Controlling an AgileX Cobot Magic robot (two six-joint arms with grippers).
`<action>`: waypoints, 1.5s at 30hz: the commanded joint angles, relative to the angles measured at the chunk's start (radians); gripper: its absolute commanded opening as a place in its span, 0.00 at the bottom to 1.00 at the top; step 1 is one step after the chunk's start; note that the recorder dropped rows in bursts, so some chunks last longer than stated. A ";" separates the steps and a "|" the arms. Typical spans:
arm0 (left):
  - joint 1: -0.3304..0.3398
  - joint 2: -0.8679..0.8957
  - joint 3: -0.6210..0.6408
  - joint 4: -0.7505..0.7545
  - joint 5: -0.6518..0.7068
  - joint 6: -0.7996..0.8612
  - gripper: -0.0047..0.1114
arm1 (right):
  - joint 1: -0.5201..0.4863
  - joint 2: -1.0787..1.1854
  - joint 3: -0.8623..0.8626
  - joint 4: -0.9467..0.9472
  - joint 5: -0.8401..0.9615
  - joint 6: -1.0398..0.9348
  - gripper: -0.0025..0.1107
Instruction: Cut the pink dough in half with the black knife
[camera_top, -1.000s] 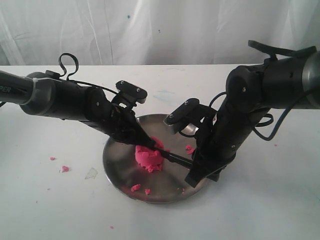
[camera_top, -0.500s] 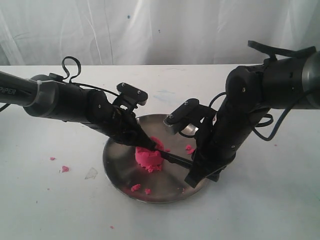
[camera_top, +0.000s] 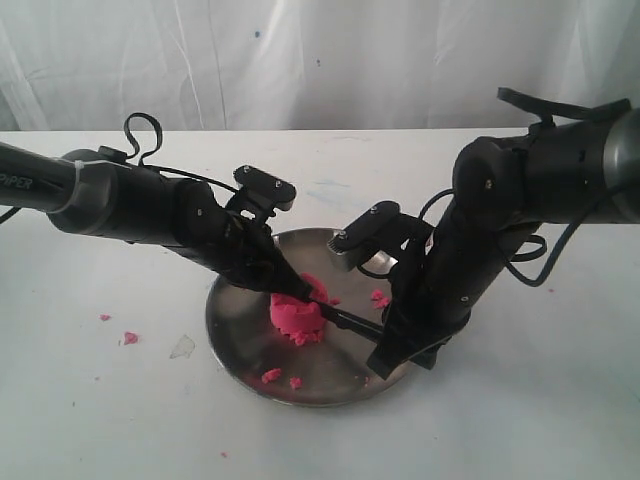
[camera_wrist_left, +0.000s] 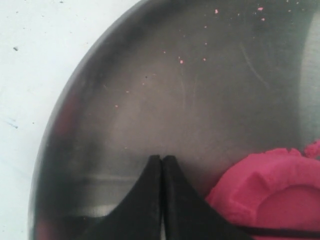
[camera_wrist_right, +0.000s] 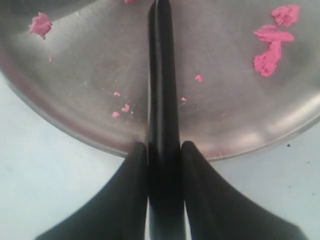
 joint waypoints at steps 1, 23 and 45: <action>-0.007 0.026 0.017 0.008 0.093 0.004 0.04 | 0.001 0.047 0.004 0.019 -0.010 -0.005 0.02; -0.005 0.026 0.017 0.029 0.091 0.004 0.04 | 0.001 0.086 0.000 0.034 0.034 0.001 0.02; -0.005 0.012 0.017 0.065 0.082 0.004 0.04 | 0.001 0.084 0.000 0.023 0.075 -0.008 0.02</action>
